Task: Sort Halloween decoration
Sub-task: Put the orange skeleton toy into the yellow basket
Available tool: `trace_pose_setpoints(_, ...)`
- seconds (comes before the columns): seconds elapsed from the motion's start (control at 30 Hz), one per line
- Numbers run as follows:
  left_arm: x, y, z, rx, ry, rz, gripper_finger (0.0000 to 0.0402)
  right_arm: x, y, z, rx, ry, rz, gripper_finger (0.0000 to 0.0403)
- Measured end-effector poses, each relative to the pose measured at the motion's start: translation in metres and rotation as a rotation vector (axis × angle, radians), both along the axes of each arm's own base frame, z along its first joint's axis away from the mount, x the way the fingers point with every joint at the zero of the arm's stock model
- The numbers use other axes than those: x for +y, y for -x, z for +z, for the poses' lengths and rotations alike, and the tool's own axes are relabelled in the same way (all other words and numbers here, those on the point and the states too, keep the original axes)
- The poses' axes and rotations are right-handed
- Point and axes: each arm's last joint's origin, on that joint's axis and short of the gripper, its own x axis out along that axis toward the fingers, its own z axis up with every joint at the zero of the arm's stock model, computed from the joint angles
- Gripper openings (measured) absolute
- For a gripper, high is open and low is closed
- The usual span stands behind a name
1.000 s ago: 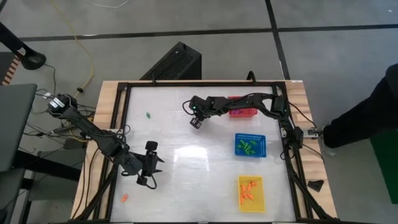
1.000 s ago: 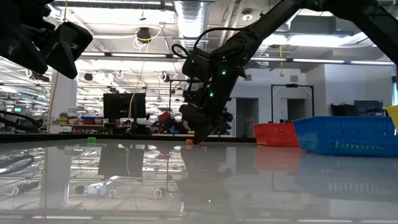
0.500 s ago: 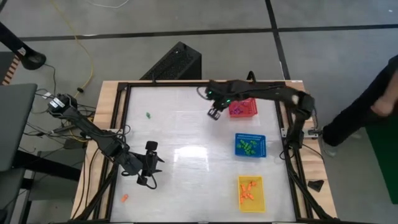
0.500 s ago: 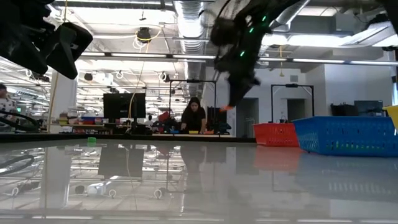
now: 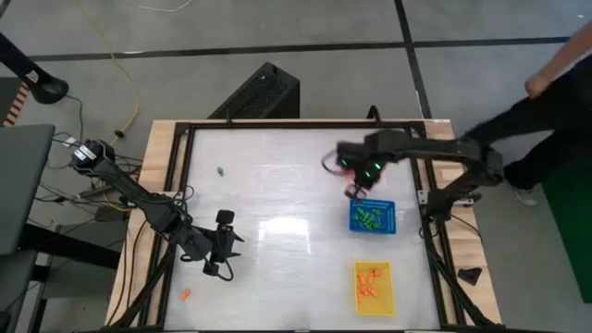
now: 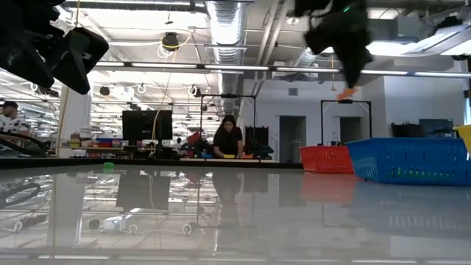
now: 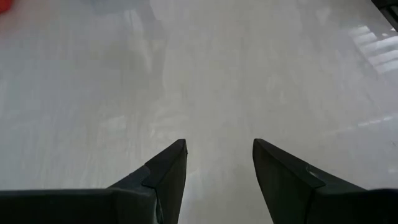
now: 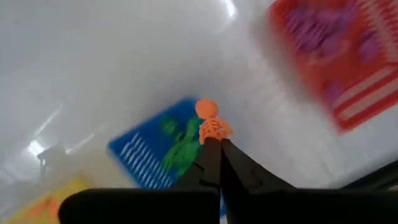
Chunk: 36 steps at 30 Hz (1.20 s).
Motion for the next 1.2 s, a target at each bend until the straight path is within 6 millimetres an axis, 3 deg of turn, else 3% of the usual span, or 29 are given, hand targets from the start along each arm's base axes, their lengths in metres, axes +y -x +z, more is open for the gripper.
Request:
trace_pose_setpoints(0.13,0.000,0.000,0.000,0.002,0.011,0.009,0.0174,0.054,0.021,-0.005,-0.006,-0.081,0.030,0.0023)
trace_pose_setpoints(0.33,0.000,0.000,0.000,-0.003,0.016,0.010,0.0174,0.140,0.053,-0.030,-0.031,-0.225,0.010,0.0023)
trace_pose_setpoints(0.47,-0.001,-0.002,0.003,-0.032,0.027,0.014,0.0174,0.195,0.062,-0.046,-0.118,-0.348,0.003,0.0024)
trace_pose_setpoints(0.6,-0.004,-0.006,0.008,-0.097,0.041,-0.008,0.0174,0.233,0.066,-0.059,-0.141,-0.352,0.014,0.0024)
trace_pose_setpoints(0.73,-0.006,-0.008,0.013,-0.146,0.062,-0.036,0.0174,0.249,0.063,-0.082,-0.079,-0.293,-0.019,0.0030)
trace_pose_setpoints(0.9,-0.007,-0.009,0.014,-0.153,0.075,-0.049,0.0174,0.252,0.053,-0.100,0.008,-0.280,0.010,0.0063)
trace_pose_setpoints(1.07,-0.007,-0.008,0.014,-0.146,0.080,-0.055,0.0174,0.244,0.042,-0.099,-0.009,-0.277,0.048,0.0107)
trace_pose_setpoints(1.2,-0.009,-0.007,0.015,-0.087,0.164,-0.079,0.0174,0.237,0.035,-0.086,-0.060,-0.302,0.077,0.0142)
